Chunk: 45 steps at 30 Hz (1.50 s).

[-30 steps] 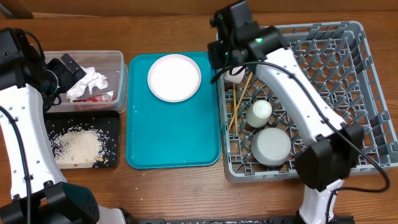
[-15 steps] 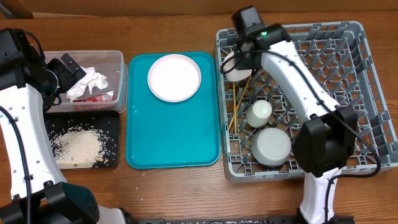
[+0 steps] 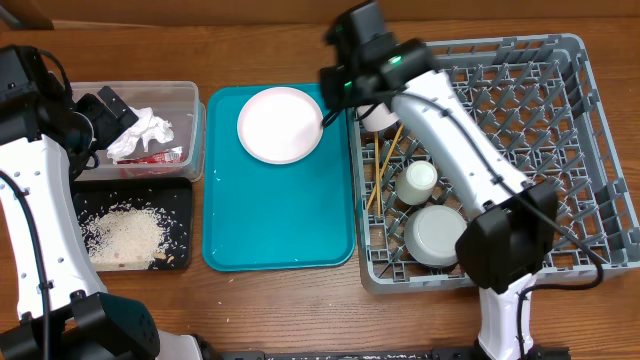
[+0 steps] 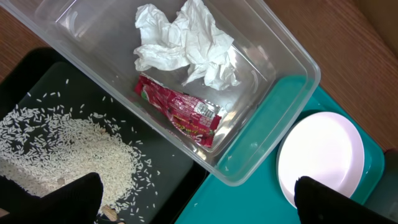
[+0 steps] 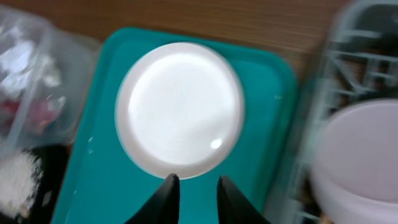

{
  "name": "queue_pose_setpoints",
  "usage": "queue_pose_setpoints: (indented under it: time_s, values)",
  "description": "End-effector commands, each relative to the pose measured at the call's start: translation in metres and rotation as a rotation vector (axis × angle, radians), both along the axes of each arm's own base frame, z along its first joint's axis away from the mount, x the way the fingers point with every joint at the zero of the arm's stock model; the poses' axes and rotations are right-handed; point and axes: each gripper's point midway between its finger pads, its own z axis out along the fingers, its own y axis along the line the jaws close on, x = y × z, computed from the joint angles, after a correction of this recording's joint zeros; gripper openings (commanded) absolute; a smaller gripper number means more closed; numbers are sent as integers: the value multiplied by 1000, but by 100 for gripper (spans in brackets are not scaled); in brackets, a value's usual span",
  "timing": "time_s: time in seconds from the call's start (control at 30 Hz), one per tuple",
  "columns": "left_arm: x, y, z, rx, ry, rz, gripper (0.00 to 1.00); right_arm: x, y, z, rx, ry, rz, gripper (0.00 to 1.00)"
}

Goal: Sort waste into correct bins and load items into the dishwasher
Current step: 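Grasp the pink plate rim with right gripper and lift it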

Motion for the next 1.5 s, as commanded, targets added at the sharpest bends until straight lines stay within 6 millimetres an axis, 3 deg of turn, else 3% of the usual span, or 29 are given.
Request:
queue_pose_setpoints:
  time_s: [0.0,0.2,0.3,0.4,0.5,0.7,0.87,1.17,1.47]
  values:
    - [3,0,3,-8,-13,15,100,-27,45,24,20,-89,183,31]
    - [3,0,3,-8,-13,16,100,-54,87,5,-97,-160,311,43]
    - [3,0,3,-8,-13,16,100,-71,110,-22,-148,-154,411,44]
    - [3,0,3,-8,-13,16,100,-69,116,-45,-218,-170,416,47]
    - [3,0,3,-8,-13,15,100,-49,109,-62,-296,-204,320,47]
    - [3,0,3,-8,-13,16,100,-1,67,-63,-331,-232,40,47]
    - [3,0,3,-8,-13,16,100,29,36,-64,-293,-211,-26,60]
    - [3,0,3,-8,-13,16,100,55,8,-103,-274,-141,-32,61]
    - [3,0,3,-8,-13,15,100,54,21,-125,-248,-124,32,60]
